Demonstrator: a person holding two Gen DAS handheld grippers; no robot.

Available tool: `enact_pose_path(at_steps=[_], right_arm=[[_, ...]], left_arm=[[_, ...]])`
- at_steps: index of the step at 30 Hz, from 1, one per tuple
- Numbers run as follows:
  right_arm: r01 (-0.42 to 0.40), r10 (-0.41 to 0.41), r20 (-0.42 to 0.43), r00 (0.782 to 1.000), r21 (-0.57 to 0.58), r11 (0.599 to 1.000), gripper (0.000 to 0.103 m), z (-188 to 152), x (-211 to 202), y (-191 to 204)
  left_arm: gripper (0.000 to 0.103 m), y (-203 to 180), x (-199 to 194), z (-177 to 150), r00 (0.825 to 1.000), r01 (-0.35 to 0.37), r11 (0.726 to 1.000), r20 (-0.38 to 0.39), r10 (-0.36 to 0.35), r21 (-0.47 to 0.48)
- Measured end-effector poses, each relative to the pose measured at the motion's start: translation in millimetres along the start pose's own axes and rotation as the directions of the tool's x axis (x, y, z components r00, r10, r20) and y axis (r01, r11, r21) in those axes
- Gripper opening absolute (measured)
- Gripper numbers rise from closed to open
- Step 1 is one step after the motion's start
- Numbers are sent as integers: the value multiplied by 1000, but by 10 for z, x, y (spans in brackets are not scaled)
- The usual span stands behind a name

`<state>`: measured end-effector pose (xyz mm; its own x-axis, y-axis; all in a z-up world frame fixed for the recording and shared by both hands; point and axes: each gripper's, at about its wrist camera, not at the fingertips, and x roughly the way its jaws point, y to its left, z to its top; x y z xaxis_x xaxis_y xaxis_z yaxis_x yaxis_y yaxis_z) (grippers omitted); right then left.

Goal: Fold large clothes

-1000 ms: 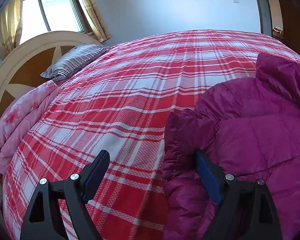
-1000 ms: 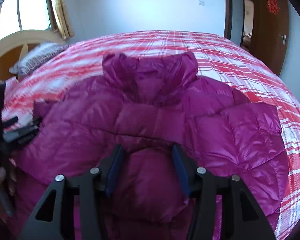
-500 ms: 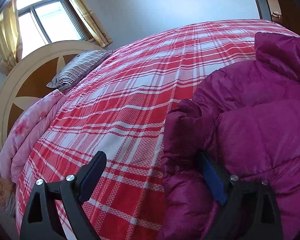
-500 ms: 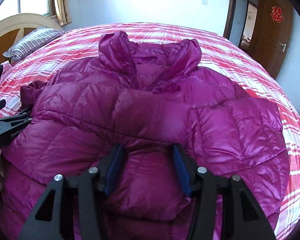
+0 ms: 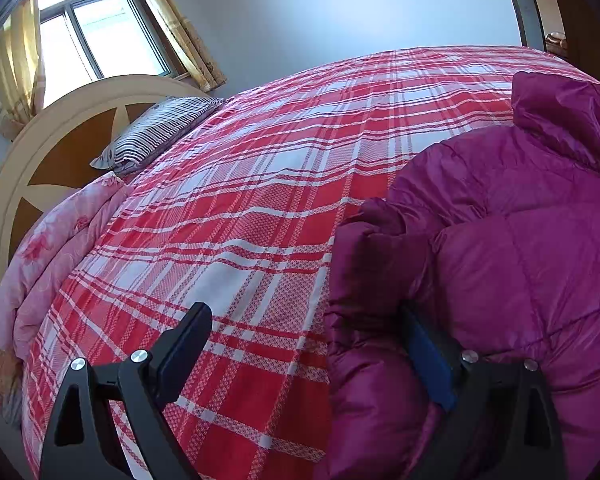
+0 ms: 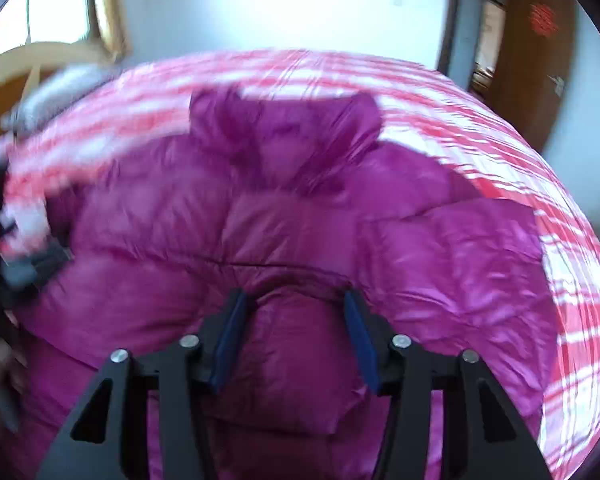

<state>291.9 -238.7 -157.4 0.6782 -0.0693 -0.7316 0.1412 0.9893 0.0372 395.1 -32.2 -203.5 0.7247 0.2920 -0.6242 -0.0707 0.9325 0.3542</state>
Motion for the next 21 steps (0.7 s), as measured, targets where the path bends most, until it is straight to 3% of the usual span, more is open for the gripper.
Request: enact_pose_path(at_steps=[5, 10, 14, 21], right_arm=[[-35, 36, 90, 995, -11, 999, 53, 129, -245, 231], [-90, 92, 40, 995, -70, 994, 53, 159, 6, 500], [-100, 99, -15, 995, -59, 993, 53, 82, 251, 475], [-108, 106, -26, 994, -80, 991, 53, -26, 326, 456]], left_arm=[[94, -5, -2, -4, 1000, -3, 1000, 3, 3, 1], [94, -5, -2, -4, 1000, -3, 1000, 3, 3, 1], [94, -7, -2, -3, 1000, -2, 1000, 3, 2, 1], [94, 87, -105, 38, 1000, 20, 999, -6, -20, -33]])
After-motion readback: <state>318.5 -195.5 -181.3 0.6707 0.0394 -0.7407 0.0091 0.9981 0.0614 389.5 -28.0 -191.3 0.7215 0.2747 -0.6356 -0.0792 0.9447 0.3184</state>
